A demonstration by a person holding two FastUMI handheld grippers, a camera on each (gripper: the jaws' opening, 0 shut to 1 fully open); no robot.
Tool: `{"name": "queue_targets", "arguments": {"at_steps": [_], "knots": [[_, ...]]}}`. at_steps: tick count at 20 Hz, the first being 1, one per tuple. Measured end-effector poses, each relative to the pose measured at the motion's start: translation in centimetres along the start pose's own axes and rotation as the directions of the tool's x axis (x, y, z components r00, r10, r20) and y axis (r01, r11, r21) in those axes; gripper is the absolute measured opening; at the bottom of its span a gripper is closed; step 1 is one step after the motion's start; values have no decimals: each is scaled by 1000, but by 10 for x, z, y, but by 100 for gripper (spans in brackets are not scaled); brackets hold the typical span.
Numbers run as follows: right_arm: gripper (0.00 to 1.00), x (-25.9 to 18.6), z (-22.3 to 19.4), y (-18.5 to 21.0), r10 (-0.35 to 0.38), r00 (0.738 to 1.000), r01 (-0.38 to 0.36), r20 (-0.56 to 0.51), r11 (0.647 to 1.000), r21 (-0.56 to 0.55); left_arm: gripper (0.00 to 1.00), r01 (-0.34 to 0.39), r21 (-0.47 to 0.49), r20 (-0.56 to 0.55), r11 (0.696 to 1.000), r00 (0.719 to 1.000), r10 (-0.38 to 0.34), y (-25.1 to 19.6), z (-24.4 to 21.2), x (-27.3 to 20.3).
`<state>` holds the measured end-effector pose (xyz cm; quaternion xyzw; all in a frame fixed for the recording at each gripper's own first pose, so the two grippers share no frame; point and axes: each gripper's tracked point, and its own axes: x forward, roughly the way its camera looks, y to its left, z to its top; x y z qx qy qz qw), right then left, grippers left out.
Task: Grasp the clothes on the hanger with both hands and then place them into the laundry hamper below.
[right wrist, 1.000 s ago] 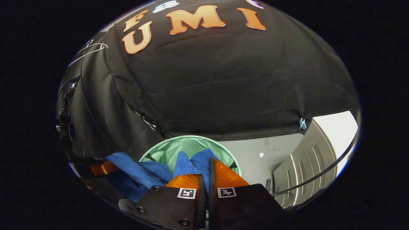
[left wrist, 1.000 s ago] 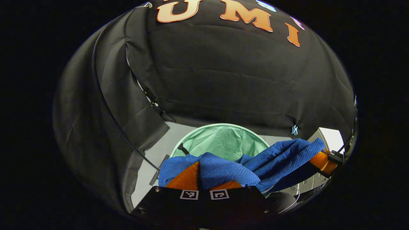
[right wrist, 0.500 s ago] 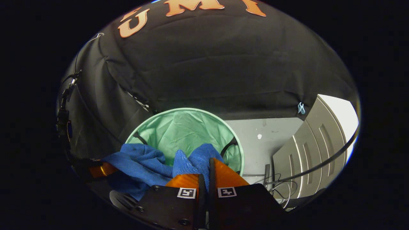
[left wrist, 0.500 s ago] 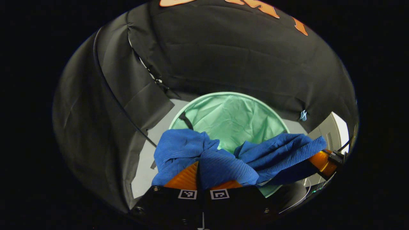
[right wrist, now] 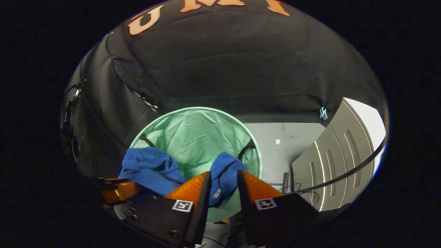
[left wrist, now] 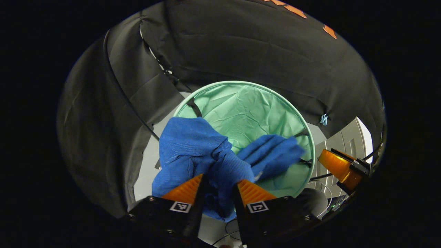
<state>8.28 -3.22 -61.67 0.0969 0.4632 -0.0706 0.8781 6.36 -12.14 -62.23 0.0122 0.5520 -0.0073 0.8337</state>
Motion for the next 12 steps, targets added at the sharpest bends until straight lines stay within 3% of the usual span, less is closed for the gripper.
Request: {"name": "queue_targets", "arguments": {"at_steps": [1, 2, 4, 5, 6, 7, 8, 9, 12], "knots": [[49, -4, -1, -1, 1, 1000, -1, 3, 1000, 6, 48, -8, -8, 0, 1000, 1000, 8, 3, -3, -1], [69, -7, -2, -1, 3, 1000, -3, 4, 1000, 10, 60, -24, -10, 6, 1000, 1000, 24, 6, -3, -5], [80, -16, 0, -1, 3, 1000, -3, 13, 1000, 9, 84, -86, -9, 44, 996, 995, 87, 22, 8, -15], [79, -22, 1, -2, -6, 1000, 6, 23, 1000, 4, 90, -116, -7, 68, 993, 991, 116, 29, 13, -23], [87, -28, 5, -5, -22, 999, 22, 37, 1000, -10, 95, -131, -5, 92, 991, 987, 131, 31, 18, -29], [98, -34, 7, -10, -36, 998, 37, 55, 999, -21, 91, -135, -7, 111, 991, 985, 135, 32, 22, -36], [92, -41, 11, -9, -40, 996, 42, 75, 999, -28, 91, -131, -12, 131, 991, 983, 132, 30, 20, -45], [99, -51, 13, -4, -36, 995, 39, 93, 999, -30, 91, -126, -17, 150, 992, 981, 127, 29, 22, -52], [99, -78, 20, 0, -23, 991, 28, 133, 999, -37, 91, -112, -20, 205, 994, 972, 114, 24, 26, -79]]}}
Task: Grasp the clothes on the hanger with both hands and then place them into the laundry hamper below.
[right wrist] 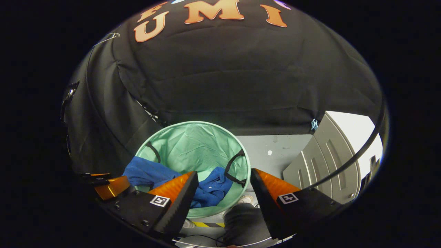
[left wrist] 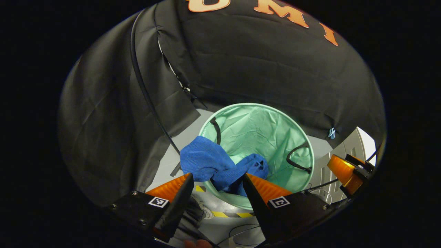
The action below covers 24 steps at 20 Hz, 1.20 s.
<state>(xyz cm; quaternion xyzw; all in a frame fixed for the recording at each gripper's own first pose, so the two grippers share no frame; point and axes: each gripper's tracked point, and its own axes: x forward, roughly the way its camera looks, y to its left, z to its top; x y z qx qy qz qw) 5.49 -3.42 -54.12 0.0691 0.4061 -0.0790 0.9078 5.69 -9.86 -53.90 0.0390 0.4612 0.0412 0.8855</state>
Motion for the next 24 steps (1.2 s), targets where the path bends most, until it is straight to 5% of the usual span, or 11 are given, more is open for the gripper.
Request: {"name": "queue_targets", "arguments": {"at_steps": [6, 10, 21, 22, 24], "knots": [[99, -60, 40, -3, 3, 991, -3, 137, 1000, 1, 91, 28, -22, 194, 999, 981, -23, 0, 50, -65], [99, -111, 103, -12, 0, 961, 1, 276, 1000, -3, 91, 55, -28, 388, 998, 921, -40, 5, 112, -124], [98, -282, 259, -27, -5, 769, 32, 640, 999, -31, 87, 78, -18, 706, 997, 706, -42, 41, 246, -287], [89, -295, 268, -26, -1, 754, 35, 657, 999, -38, 87, 76, -19, 725, 997, 687, -38, 46, 257, -302], [98, -317, 285, -22, 18, 728, 19, 685, 999, -46, 90, 65, -19, 770, 998, 638, -26, 59, 274, -331]]}}
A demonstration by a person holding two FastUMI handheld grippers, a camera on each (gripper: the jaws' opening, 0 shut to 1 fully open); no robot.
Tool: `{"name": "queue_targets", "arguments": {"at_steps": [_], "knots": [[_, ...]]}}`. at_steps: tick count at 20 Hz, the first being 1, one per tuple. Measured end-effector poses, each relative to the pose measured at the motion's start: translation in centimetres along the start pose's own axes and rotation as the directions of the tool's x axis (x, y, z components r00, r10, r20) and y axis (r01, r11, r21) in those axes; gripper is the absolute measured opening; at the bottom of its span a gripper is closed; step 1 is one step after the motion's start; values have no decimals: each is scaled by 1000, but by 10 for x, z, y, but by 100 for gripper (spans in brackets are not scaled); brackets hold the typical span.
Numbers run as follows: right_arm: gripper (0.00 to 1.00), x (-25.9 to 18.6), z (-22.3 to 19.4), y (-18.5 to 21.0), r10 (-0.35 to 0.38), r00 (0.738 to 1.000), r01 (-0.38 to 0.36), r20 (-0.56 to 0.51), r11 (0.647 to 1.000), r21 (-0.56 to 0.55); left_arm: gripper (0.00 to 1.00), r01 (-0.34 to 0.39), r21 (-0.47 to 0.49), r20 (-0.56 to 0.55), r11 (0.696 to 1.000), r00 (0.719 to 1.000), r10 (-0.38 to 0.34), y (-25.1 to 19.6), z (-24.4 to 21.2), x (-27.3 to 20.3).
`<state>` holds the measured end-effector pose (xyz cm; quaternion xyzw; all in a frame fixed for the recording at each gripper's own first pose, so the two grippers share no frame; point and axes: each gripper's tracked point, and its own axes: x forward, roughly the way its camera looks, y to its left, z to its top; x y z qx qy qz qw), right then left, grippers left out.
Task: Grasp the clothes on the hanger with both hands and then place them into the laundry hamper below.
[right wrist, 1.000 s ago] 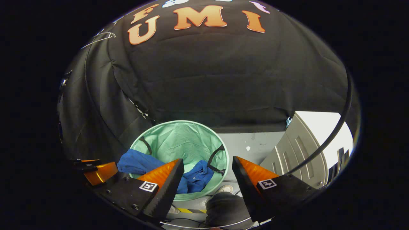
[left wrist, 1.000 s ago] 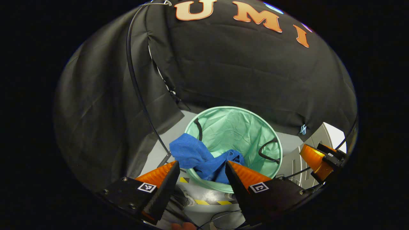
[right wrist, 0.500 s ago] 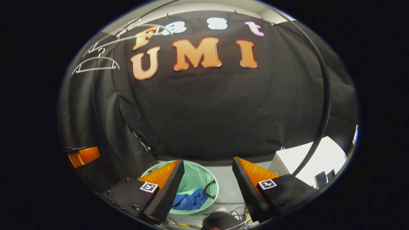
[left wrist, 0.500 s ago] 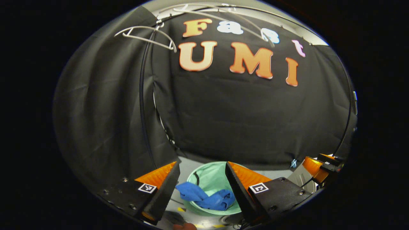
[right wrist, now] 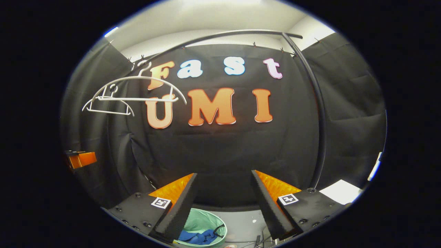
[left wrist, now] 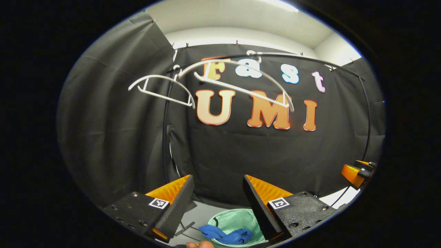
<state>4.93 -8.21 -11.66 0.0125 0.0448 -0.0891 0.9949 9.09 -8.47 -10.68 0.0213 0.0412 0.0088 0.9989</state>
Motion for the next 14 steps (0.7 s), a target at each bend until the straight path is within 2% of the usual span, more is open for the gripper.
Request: {"name": "queue_targets", "arguments": {"at_steps": [2, 3, 4, 5, 9, 11, 12, 14], "knots": [[98, -4, 18, 2, 18, 999, -18, 29, 1000, 7, 87, 7, 12, 56, 1000, 998, -7, 5, 31, -9], [89, -5, 26, 3, 22, 999, -22, 43, 1000, 8, 86, 8, 16, 78, 1000, 997, -9, 8, 42, -13], [89, -8, 34, 4, 23, 998, -24, 56, 1000, 6, 86, 1, 17, 97, 1000, 995, -3, 12, 52, -16], [98, -13, 42, 4, 23, 997, -23, 71, 1000, 2, 86, -8, 17, 114, 1000, 993, 6, 16, 61, -19], [98, -25, 62, 8, 27, 994, -27, 107, 1000, -6, 87, -2, 27, 173, 1000, 985, -3, 23, 95, -33], [100, -30, 72, 12, 38, 991, -38, 126, 999, -4, 87, -26, 29, 194, 999, 981, 20, 31, 105, -39], [98, -33, 76, 12, 39, 990, -38, 134, 999, -9, 90, -40, 30, 199, 999, 979, 34, 37, 108, -42], [98, -35, 80, 11, 37, 988, -35, 150, 999, -16, 90, -52, 26, 201, 998, 979, 45, 42, 108, -45]]}}
